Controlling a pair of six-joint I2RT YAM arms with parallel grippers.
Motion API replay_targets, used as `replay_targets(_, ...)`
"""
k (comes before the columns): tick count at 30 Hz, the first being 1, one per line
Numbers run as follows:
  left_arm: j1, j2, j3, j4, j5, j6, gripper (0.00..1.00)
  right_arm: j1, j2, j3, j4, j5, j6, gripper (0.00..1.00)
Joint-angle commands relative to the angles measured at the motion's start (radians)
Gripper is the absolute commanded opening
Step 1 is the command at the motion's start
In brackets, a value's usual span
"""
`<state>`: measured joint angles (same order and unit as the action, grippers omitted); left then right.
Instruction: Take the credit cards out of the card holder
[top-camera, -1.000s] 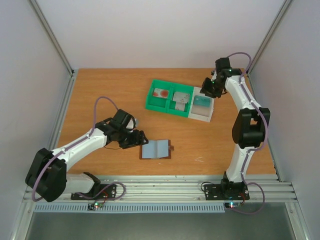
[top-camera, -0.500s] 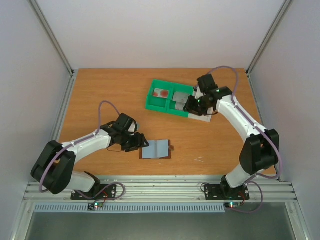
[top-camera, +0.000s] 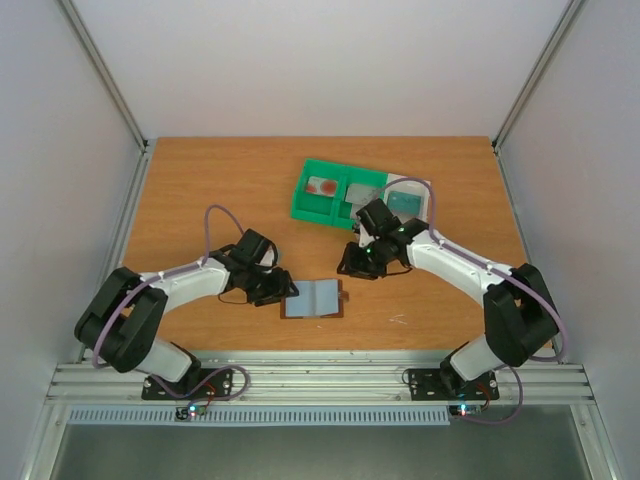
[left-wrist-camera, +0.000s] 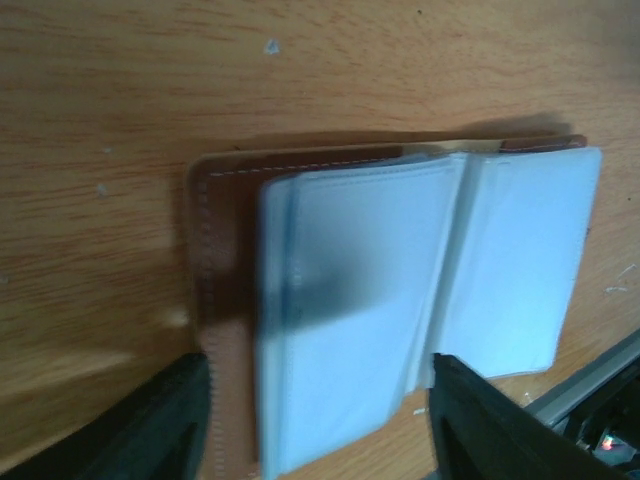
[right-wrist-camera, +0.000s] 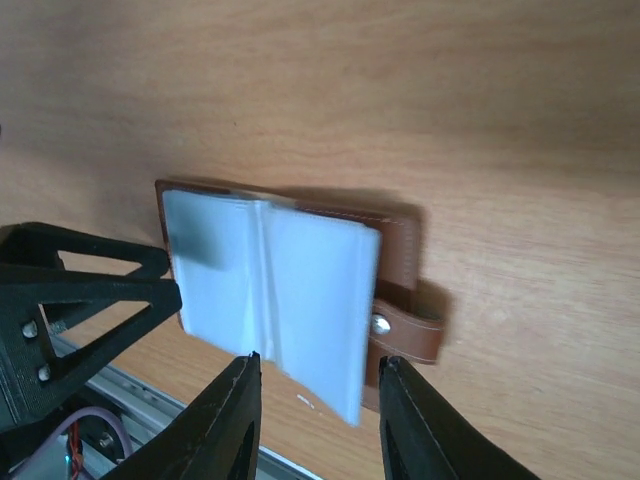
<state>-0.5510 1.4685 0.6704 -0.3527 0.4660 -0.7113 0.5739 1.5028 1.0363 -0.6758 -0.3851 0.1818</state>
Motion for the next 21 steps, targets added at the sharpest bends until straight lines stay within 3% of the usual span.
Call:
replay_targets(1,-0.001,0.024,-0.015,0.072,0.038,-0.01,0.54,0.049,0.055,-0.035,0.107,-0.028,0.038,0.34)
replay_targets(7,-0.001,0.031,-0.014,0.078,0.045,-0.013,0.48,0.115,0.158,-0.065,0.163,-0.004,0.07,0.33)
replay_targets(11,0.0,0.026,-0.016,0.076,0.053,-0.018,0.39,0.14,0.191,-0.096,0.203,0.029,0.09,0.28)
replay_targets(13,0.0,0.006,-0.014,0.062,0.047,-0.02,0.39,0.143,0.201,-0.112,0.222,0.029,0.094,0.26)
replay_targets(16,-0.001,-0.029,-0.02,0.065,0.05,-0.031,0.47,0.149,0.21,-0.137,0.242,0.032,0.099,0.22)
replay_targets(21,-0.001,-0.006,-0.027,0.078,0.041,-0.038,0.48,0.163,0.217,-0.172,0.277,0.036,0.112,0.17)
